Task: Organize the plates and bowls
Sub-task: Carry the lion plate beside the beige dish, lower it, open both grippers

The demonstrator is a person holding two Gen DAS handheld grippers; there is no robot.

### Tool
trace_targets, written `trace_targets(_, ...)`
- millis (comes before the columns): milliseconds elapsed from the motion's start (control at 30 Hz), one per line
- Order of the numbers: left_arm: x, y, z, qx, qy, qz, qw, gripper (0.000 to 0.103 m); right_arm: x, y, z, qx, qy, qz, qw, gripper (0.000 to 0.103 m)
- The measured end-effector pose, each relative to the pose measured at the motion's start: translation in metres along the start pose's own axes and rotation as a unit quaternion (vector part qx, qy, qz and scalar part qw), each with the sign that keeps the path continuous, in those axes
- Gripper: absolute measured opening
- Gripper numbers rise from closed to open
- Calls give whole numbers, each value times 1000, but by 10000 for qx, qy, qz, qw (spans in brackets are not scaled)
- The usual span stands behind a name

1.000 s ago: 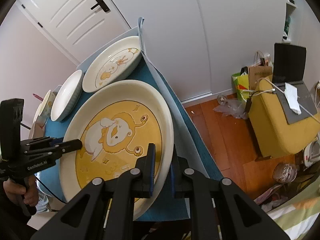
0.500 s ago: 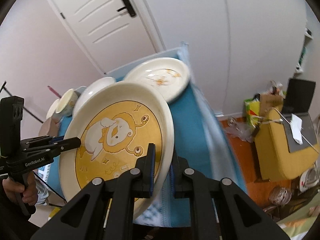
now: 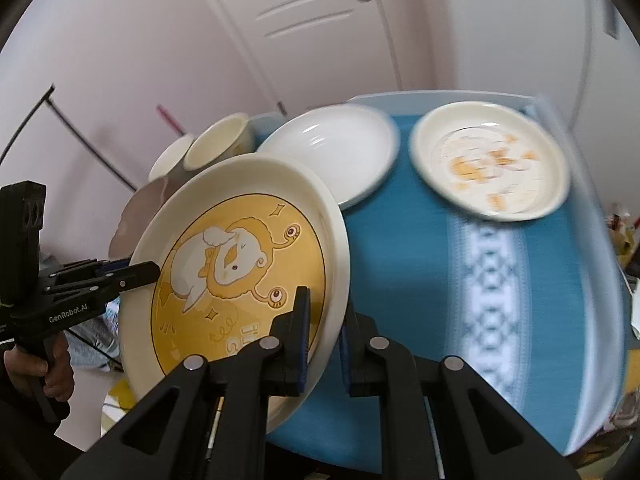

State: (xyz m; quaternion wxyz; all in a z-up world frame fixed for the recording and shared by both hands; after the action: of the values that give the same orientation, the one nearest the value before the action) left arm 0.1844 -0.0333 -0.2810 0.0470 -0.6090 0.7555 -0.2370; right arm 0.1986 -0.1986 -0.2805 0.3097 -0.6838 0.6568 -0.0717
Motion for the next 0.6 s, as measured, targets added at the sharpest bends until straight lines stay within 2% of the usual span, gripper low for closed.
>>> trace_targets(167, -44, 18, 3, -80, -140, -226, 9996, 18, -37, 9, 29, -205, -121, -230, 9995, 12)
trace_targets(300, -67, 31, 11, -110, -186, -313, 9993, 18, -51, 14, 48, -290, -149, -299, 9990, 12)
trace_targets(600, -82, 38, 20, 74, -131, -382, 9992, 18, -55, 13, 67, -218, -119, -327, 9992, 12)
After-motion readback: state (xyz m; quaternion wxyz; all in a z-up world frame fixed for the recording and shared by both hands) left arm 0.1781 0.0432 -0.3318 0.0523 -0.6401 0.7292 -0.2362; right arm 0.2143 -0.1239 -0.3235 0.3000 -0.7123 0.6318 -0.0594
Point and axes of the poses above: each gripper's, at about its wrist camera, not at the fingertips, and z roughly the way its jaws point, x to its right, y to its underside, the point moved 6 cm from there along z, roughly the way its jaws point, and after that the axes turned 5 degrees about y, right-handed, at the moved point
